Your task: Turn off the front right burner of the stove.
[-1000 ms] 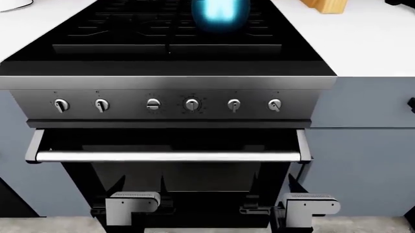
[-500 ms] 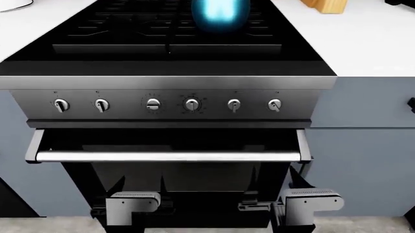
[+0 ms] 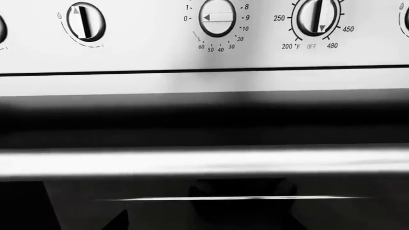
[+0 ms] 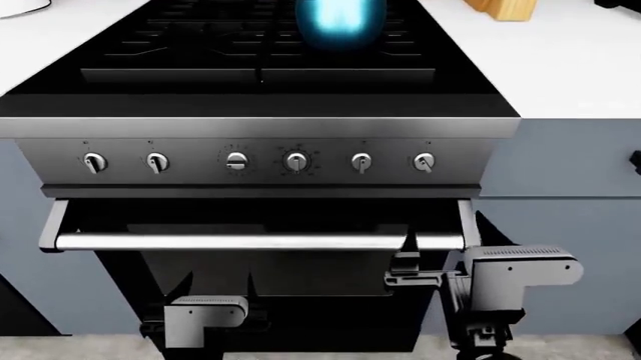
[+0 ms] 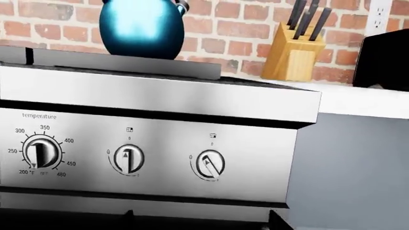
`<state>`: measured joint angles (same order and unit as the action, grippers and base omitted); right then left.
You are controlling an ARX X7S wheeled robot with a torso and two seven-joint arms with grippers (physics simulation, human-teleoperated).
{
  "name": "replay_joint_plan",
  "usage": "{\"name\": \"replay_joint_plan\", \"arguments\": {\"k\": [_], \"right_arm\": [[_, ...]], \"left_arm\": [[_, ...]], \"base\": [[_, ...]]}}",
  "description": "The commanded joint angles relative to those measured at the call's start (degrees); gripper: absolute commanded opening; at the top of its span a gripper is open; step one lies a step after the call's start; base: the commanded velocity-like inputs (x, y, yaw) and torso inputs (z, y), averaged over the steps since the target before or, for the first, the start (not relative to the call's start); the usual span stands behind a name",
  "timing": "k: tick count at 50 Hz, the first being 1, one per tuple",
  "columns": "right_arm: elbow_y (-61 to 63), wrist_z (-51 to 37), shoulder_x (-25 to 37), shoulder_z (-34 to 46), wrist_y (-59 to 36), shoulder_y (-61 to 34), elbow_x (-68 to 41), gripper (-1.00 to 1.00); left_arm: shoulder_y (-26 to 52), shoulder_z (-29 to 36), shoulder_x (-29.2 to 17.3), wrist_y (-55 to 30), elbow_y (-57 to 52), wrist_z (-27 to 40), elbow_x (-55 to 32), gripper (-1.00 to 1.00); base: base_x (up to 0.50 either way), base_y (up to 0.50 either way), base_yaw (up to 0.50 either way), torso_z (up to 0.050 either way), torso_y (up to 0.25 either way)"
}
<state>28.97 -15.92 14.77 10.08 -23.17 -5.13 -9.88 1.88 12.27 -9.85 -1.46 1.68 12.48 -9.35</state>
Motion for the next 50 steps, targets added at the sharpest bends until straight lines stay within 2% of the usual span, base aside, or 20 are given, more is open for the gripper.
{"name": "replay_joint_plan", "arguments": {"k": [1,8,23,50], "right_arm": [[4.05,-0.88,1.91,-0.52,-12.01,-6.79,-1.1,1.0],[2.51,-0.22,2.65,-0.21,-18.05,-10.99,-2.14,1.0],[-3.79,0.64,3.24,0.69,-21.18,-18.51,-1.91,1.0],[-15.45,2.13,0.78,5.15,-15.69,-24.41,-0.51,1.0]], "left_arm": [[-0.31,0.34,-0.32,-0.25,-0.75,0.51,-0.35,1.0],[-0.23,0.57,-0.47,-0.19,-0.65,0.71,-0.49,1.0],[0.01,0.9,-0.71,-0.28,-0.41,1.01,-0.95,1.0],[0.84,1.5,-1.24,0.48,1.09,1.23,-1.8,1.0]], "base": [[0.0,0.0,0.0,0.0,0.0],[0.0,0.0,0.0,0.0,0.0],[0.0,0.0,0.0,0.0,0.0],[0.0,0.0,0.0,0.0,0.0]]}}
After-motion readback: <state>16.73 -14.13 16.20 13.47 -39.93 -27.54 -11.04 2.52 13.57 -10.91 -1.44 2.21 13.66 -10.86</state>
